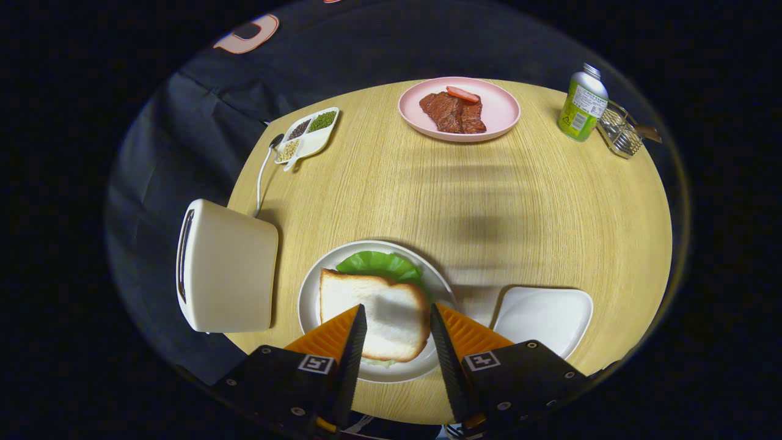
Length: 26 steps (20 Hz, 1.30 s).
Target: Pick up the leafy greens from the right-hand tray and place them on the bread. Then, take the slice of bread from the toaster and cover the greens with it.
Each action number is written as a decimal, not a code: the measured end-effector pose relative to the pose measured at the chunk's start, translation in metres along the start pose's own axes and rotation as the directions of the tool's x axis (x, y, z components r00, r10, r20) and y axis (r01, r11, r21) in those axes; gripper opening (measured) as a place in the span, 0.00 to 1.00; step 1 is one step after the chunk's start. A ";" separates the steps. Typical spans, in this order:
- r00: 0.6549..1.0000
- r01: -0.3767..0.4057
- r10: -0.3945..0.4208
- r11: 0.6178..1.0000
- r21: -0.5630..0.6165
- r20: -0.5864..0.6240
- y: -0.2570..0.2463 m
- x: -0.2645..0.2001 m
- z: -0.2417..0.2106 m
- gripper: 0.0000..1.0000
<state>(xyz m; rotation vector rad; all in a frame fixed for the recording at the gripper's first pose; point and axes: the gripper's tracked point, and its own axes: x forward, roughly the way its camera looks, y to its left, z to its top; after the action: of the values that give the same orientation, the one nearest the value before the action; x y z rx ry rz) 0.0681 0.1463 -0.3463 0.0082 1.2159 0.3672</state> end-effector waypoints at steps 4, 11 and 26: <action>0.997 0.045 -0.045 0.999 0.001 0.058 -0.009 -0.016 0.008 0.86; 0.947 0.112 -0.098 0.993 -0.027 0.305 -0.016 -0.110 0.040 0.99; 0.500 0.297 -0.208 0.953 0.059 0.841 -0.035 -0.332 0.063 0.99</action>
<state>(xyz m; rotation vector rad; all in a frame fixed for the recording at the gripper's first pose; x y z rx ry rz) 0.0366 0.0323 -0.0279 -0.0697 0.1974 0.1112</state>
